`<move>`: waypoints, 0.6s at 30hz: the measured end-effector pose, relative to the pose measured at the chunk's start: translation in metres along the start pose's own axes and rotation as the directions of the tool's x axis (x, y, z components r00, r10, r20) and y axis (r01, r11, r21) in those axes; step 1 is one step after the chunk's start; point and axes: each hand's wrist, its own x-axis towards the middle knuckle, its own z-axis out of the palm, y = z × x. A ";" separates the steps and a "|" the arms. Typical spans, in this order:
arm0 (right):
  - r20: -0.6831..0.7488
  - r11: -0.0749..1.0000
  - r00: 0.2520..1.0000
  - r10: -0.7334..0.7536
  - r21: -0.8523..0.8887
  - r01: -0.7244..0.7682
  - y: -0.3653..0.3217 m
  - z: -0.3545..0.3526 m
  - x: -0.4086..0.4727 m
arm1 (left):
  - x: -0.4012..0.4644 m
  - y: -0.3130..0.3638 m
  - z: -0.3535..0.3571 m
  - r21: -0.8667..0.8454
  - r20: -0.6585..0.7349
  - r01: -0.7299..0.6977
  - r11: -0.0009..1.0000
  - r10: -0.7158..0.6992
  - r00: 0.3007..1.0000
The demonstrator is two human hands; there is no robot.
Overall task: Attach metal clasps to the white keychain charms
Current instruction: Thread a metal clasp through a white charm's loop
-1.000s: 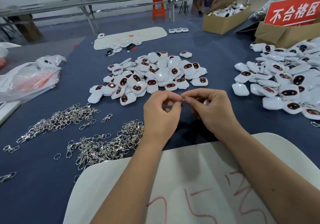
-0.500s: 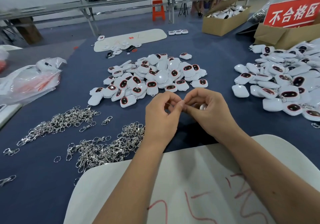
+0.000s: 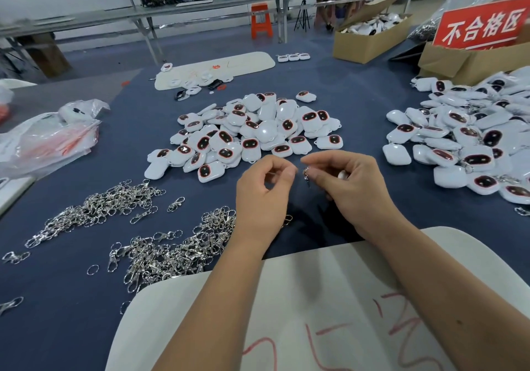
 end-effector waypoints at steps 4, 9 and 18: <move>0.039 0.996 0.999 0.009 0.087 -0.012 0.000 -0.003 0.000 | -0.003 0.004 0.000 -0.018 0.029 -0.023 1.000 0.023 0.999; 0.026 0.999 0.999 -0.026 0.024 0.025 -0.003 0.000 -0.002 | -0.003 0.004 -0.001 -0.028 0.044 -0.025 0.999 0.026 0.999; -0.061 0.959 0.966 -0.251 -0.150 0.240 -0.009 0.005 -0.009 | 0.000 -0.004 -0.001 -0.018 0.113 -0.006 1.000 0.008 0.994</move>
